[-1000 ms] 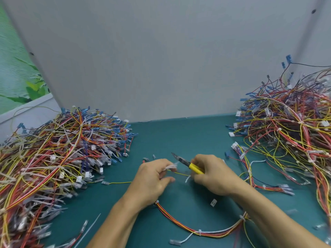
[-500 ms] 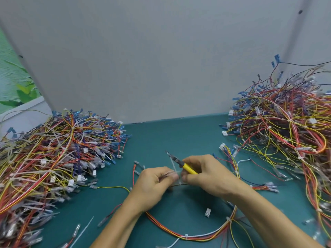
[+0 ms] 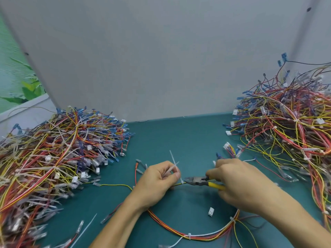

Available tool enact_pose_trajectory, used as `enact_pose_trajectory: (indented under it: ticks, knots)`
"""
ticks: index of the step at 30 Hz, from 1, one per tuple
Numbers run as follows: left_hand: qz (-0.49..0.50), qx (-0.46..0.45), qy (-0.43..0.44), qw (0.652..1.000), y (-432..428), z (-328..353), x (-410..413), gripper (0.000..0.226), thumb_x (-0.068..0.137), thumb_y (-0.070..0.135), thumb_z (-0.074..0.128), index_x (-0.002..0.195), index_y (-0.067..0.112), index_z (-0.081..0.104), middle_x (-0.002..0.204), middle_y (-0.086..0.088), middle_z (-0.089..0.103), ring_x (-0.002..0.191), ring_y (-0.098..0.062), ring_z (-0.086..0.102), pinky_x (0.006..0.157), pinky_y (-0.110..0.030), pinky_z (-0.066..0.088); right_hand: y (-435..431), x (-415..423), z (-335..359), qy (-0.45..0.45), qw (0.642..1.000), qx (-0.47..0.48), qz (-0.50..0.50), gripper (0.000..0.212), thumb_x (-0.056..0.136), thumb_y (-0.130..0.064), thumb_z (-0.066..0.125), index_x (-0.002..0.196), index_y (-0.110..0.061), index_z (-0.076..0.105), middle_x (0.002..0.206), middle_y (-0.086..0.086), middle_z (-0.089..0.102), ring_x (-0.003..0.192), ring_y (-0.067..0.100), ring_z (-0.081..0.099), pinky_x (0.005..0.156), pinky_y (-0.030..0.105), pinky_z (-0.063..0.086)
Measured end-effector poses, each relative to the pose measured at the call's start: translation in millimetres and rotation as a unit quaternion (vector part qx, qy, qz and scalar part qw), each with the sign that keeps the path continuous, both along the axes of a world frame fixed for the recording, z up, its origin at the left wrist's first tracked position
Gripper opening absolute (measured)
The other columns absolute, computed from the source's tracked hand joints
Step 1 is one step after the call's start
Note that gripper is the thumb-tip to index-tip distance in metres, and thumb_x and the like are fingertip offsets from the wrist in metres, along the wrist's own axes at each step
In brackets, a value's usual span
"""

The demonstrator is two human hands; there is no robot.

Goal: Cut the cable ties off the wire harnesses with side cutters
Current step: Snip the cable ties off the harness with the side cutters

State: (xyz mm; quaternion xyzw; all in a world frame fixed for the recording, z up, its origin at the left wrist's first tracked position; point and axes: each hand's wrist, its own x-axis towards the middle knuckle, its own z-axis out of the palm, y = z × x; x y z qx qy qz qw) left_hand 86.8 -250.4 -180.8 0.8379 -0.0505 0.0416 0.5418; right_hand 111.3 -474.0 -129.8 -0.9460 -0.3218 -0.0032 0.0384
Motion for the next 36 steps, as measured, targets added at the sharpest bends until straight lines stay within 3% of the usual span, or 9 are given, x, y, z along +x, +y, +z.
enact_pose_trajectory:
  ticks: [4, 12, 18, 29, 36]
  knots:
    - [-0.001, 0.003, -0.006, 1.0, 0.4, 0.1, -1.2, 0.016, 0.081, 0.032, 0.059, 0.07, 0.02, 0.059, 0.059, 0.002, 0.036, 0.061, -0.015, 0.033, 0.063, -0.03, 0.03, 0.6, 0.9, -7.6, -0.03, 1.0, -0.005, 0.005, 0.014, 0.081, -0.02, 0.048, 0.094, -0.026, 0.051, 0.096, -0.006, 0.047, 0.101, 0.024, 0.054, 0.072, 0.033, 0.048]
    - [-0.017, 0.017, -0.007, 1.0, 1.1, -0.1, -2.2, 0.017, 0.087, 0.025, 0.06, 0.07, 0.023, 0.059, 0.055, 0.009, 0.034, 0.057, -0.012, 0.029, 0.056, -0.028, 0.025, 7.2, -1.6, -15.3, -0.074, 0.997, -0.025, 0.014, 0.018, 0.086, -0.021, 0.047, 0.102, -0.026, 0.053, 0.102, -0.005, 0.049, 0.105, 0.024, 0.05, 0.065, 0.029, 0.031]
    - [-0.022, 0.019, -0.005, 1.0, 0.8, 0.0, -1.1, 0.015, 0.083, 0.031, 0.059, 0.07, 0.024, 0.058, 0.059, 0.001, 0.035, 0.059, -0.016, 0.029, 0.06, -0.03, 0.026, 8.7, -1.8, -17.1, -0.08, 0.996, -0.033, 0.01, 0.014, 0.088, -0.017, 0.045, 0.099, -0.024, 0.051, 0.101, -0.005, 0.048, 0.103, 0.024, 0.049, 0.064, 0.03, 0.031]
    - [-0.033, 0.023, -0.006, 0.999, 1.1, 1.7, -0.8, 0.015, 0.083, 0.031, 0.058, 0.07, 0.023, 0.057, 0.06, -0.002, 0.034, 0.06, -0.016, 0.029, 0.06, -0.03, 0.026, 5.7, -1.7, -15.9, -0.053, 0.998, -0.018, 0.013, 0.014, 0.086, -0.024, 0.046, 0.099, -0.026, 0.051, 0.1, -0.006, 0.048, 0.1, 0.025, 0.054, 0.064, 0.03, 0.036]
    - [-0.034, 0.043, -0.008, 0.998, 1.3, 0.6, -0.9, 0.016, 0.082, 0.033, 0.059, 0.073, 0.021, 0.058, 0.059, 0.001, 0.035, 0.058, -0.015, 0.029, 0.055, -0.027, 0.025, 6.3, -2.4, -16.0, -0.081, 0.996, -0.043, 0.019, 0.014, 0.089, -0.018, 0.045, 0.1, -0.025, 0.051, 0.1, -0.005, 0.049, 0.099, 0.026, 0.053, 0.062, 0.032, 0.032]
